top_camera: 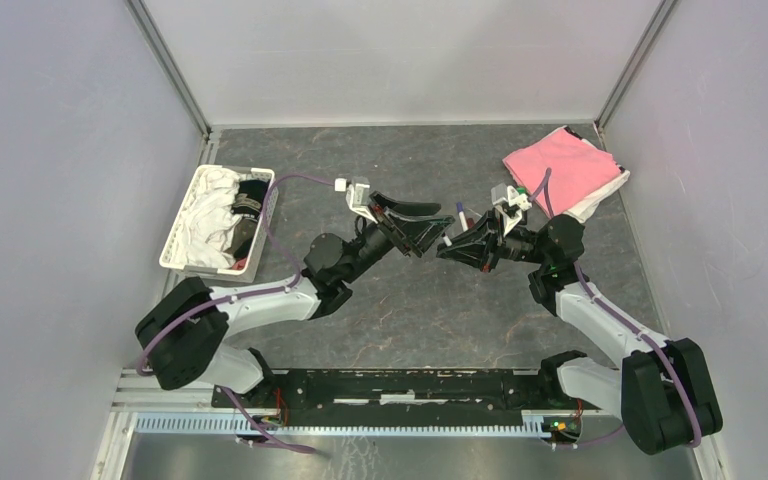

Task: Insert the pens into the pen caps
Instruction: Press the pen cap onto the pen.

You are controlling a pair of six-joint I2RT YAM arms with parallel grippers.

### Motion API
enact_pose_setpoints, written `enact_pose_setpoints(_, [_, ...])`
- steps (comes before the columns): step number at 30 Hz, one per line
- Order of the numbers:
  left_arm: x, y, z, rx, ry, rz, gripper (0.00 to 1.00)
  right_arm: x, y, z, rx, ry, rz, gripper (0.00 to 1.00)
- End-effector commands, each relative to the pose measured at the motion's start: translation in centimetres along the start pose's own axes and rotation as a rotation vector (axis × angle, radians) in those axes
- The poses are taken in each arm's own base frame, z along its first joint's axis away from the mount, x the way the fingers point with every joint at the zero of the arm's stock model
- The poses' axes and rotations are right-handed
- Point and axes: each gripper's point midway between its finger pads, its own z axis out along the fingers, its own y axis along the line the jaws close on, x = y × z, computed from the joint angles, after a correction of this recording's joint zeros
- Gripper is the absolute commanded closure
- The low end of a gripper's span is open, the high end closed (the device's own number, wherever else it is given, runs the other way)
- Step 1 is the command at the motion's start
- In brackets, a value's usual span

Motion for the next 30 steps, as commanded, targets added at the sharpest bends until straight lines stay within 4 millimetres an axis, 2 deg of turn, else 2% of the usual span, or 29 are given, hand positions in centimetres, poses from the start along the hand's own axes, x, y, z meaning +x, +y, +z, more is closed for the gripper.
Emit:
enact_pose_setpoints(1, [-0.7,-0.4,1.0,0.005,-0.02,-0.047,0.24,-0.5,0.0,0.0,0.016,-0.016,-0.025,1.0])
enact_pose_setpoints(3, [-0.6,-0.3,1.1,0.001,-0.016,-0.048,0.29,-0.4,-0.1,0.0,0.019,-0.016,-0.023,1.0])
enact_pose_setpoints(7, [-0.2,-0.1,1.2,-0.013,0.0,-0.05,0.3,-0.5,-0.2,0.0,0.028,-0.017,-0.019,1.0])
enact_pose_setpoints(9, [-0.1,-0.1,1.2,-0.014,0.003,-0.051,0.36,-0.4,-0.3,0.0,0.033,-0.015,-0.018,1.0])
enact_pose_setpoints(12, [0.1,-0.1,1.2,-0.019,0.007,-0.053,0.37,-0.4,-0.5,0.0,0.039,-0.015,-0.015,1.0])
enact_pose_setpoints(13, [0.2,-0.1,1.2,-0.019,0.008,-0.053,0.41,-0.3,-0.5,0.0,0.041,-0.015,-0.013,1.0])
enact_pose_setpoints(16, [0.3,0.0,1.2,-0.023,0.011,-0.055,0.45,-0.3,-0.6,0.0,0.044,-0.015,-0.012,1.0])
enact_pose_setpoints(22, [0.6,-0.1,1.3,-0.017,0.022,-0.055,0.64,-0.4,-0.6,0.0,0.047,-0.015,-0.011,1.0])
enact_pose_setpoints(28, [1.2,-0.3,1.5,-0.004,0.051,-0.05,0.96,-0.3,-0.7,0.0,0.051,-0.013,-0.004,1.0])
enact_pose_setpoints(30, [1.7,-0.3,1.6,0.006,0.077,-0.043,0.98,-0.4,-0.7,0.0,0.052,-0.014,-0.005,1.0])
